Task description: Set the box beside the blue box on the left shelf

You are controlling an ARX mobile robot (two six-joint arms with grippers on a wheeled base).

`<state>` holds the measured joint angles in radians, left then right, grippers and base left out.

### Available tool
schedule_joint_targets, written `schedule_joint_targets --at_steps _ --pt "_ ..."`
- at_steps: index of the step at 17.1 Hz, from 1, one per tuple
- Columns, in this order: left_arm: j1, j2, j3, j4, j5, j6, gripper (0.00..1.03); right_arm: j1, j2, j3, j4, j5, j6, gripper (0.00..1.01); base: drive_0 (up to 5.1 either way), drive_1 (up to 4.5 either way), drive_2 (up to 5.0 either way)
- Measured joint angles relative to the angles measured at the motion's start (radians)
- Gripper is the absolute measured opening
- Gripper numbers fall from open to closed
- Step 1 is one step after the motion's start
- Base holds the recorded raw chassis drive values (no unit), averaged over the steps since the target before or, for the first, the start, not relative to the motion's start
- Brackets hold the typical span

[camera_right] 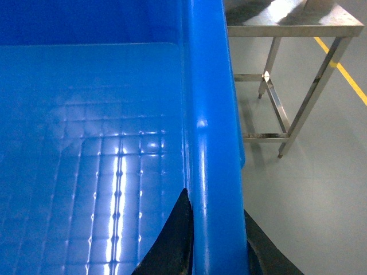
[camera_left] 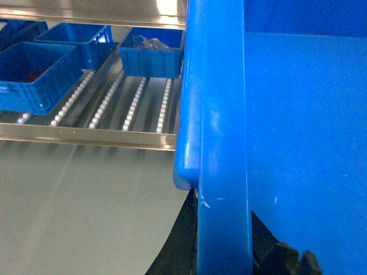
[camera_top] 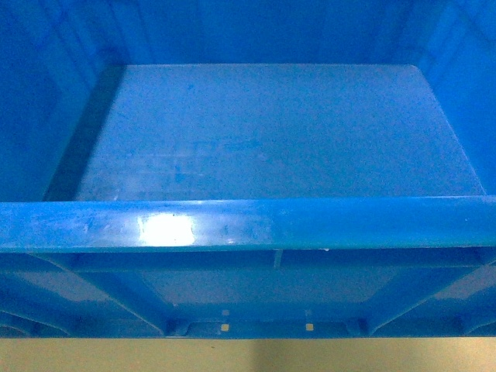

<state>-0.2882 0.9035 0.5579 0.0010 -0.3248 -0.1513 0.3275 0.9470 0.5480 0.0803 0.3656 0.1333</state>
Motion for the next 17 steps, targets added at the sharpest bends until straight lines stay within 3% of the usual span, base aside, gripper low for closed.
schedule_joint_targets --at_steps 17 --pt "0.000 0.000 0.000 0.004 0.000 0.000 0.08 0.000 0.000 0.000 0.001 0.000 0.000 0.10 -5.0 2.60 2.3"
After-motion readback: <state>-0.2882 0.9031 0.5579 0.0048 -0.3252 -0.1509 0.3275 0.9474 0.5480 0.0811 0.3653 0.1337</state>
